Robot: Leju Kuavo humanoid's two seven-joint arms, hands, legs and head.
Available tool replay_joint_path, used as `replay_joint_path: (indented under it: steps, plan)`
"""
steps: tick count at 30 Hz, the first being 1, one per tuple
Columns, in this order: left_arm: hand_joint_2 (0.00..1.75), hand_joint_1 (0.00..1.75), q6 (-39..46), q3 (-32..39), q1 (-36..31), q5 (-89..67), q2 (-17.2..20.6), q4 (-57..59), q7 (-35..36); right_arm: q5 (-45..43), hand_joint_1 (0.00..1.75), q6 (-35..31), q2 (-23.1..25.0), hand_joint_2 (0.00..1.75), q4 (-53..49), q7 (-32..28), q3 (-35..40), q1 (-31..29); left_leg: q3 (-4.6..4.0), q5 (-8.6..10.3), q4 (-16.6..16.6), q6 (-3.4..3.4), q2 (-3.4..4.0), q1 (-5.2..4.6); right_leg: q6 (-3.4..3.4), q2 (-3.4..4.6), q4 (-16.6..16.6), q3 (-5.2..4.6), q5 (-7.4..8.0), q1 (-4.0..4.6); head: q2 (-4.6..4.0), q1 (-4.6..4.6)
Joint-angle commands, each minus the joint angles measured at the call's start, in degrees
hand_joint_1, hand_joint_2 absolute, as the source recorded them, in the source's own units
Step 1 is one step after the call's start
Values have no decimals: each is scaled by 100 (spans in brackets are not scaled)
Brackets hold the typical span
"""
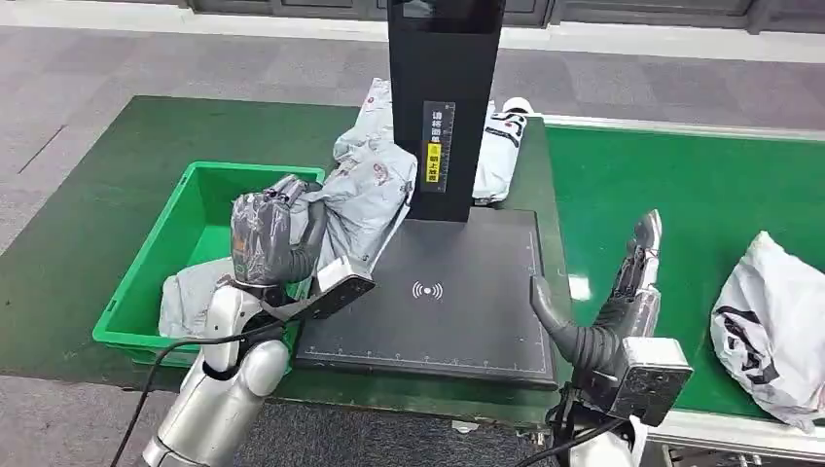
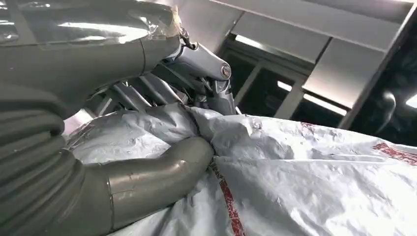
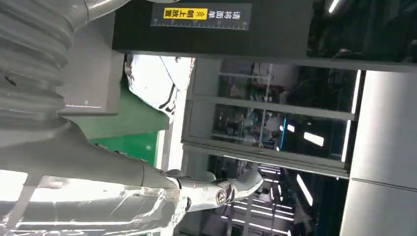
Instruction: Moved the parcel from conveyor to table for the left to box.
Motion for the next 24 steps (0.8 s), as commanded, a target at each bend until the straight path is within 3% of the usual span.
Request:
replay_joint_path:
  steps: [1,7,10,12,13,14,19,24]
  plan:
    - [175,175,588,420,48,-129,51,-416,-181,-44,0,27,30,175,265,8,-210,-169,10,1,-10,1,8,-2,-3,1,-7,7,1,0,2,0]
    - [175,175,588,838,203,-220,-225,-1043,-686,-131,0,-2,-7,175,381,-34,-113,-182,14,-3,-10,2,16,-1,-2,8,-6,9,0,1,2,0]
    - [175,175,588,1326,329,-444,-609,-1424,-1313,-109,0,57,39,175,347,31,-99,-152,2,-3,0,1,10,1,-2,7,1,-1,0,2,0,0]
    - [175,175,588,1679,515,-422,-979,-1952,-2062,-24,0,170,110,175,285,90,-110,-54,6,-5,-4,3,19,-1,-1,12,-2,1,1,1,0,0]
    - [175,175,588,2124,656,-350,-1416,-2408,-2878,8,0,260,137,175,283,107,-93,-12,5,-4,-4,3,15,1,-1,9,-3,2,1,2,0,0]
    - [175,175,588,2307,737,-217,-1608,-2564,-3260,18,0,289,148,175,298,104,-84,-3,5,-6,-4,4,21,-3,-1,14,-1,-1,0,-1,0,0]
    - [175,175,588,2767,837,-29,-1659,-3488,-3482,14,0,323,182,175,378,52,-40,8,7,-10,-6,2,29,-1,-2,24,-4,0,-1,0,2,2]
    - [175,175,588,3136,643,-31,-1659,-3614,-3482,45,0,343,216,175,349,98,-38,19,3,-6,-4,-3,25,-2,-8,17,4,-7,-3,1,2,0]
